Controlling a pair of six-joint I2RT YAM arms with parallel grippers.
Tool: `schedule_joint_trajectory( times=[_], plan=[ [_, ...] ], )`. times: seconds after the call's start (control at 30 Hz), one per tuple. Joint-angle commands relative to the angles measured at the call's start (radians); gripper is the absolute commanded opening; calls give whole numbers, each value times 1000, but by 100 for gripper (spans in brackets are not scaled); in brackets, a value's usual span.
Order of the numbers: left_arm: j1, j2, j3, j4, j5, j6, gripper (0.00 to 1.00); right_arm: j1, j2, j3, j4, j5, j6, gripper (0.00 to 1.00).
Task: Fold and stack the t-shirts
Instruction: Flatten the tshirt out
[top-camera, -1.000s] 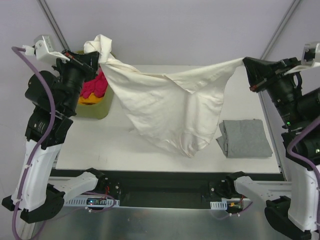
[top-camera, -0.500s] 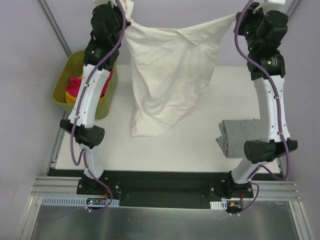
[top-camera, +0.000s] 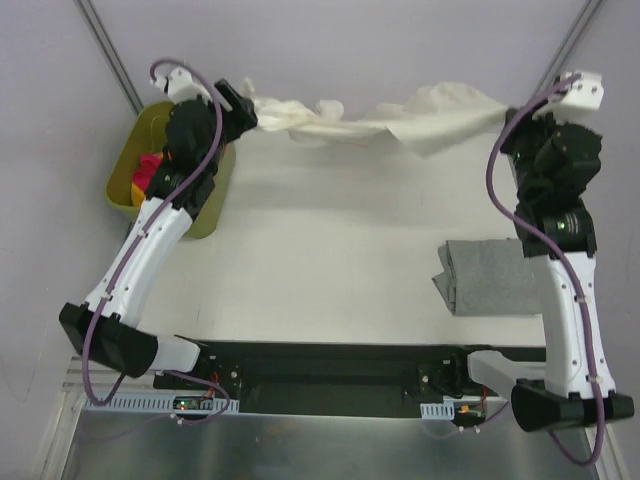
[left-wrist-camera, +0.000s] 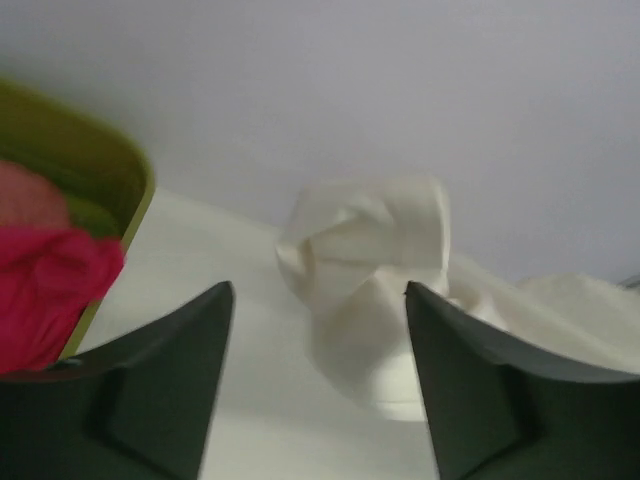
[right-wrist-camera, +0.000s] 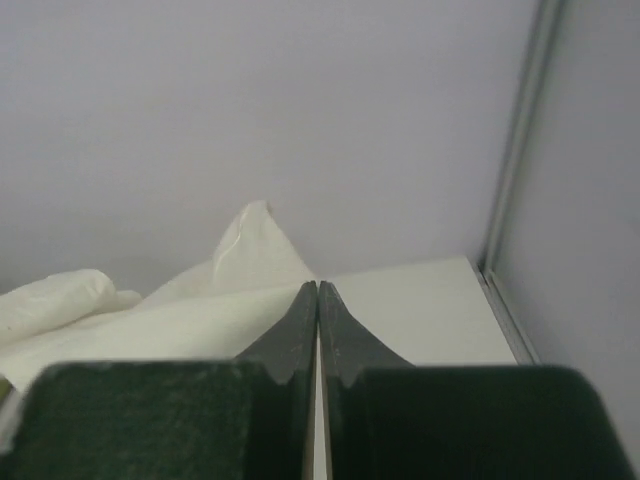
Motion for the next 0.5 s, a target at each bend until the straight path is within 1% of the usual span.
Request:
schedule_joint_trajectory(
  times=[0.0,0.03,0.07,0.1,0.17,0.2,0.27,0.3,0.4,0.47],
  plan=[
    [8,-183,-488,-37,74,-252,97,-44,-175,-369,-311,268,83,1],
    [5,-235,-535,-62,88,-303,99,-50,-194,-420,-365,296,116,1],
    [3,-257,-571,-90,112,-303,99,-58,-214,-496,-419,331,148,1],
    [3,-271,-600,-161,112,-303,99,-67,-215,-517,-530,325,212,1],
    [3,-288,-606,-229,131,-291,99,-85,-194,-544,-614,258,229,1],
    [3,-286,-611,-255,192,-285,99,-86,-185,-561,-666,245,249,1],
    [3,-257,-620,-259,261,-286,99,-86,-170,-577,-688,228,257,1],
    [3,-240,-628,-259,343,-291,99,-86,-151,-578,-699,234,262,1],
    [-1,-135,-638,-266,483,-297,99,-86,-121,-552,-715,239,274,1],
    [-18,-102,-646,-272,520,-282,99,-86,-113,-526,-717,233,265,1]
  ],
)
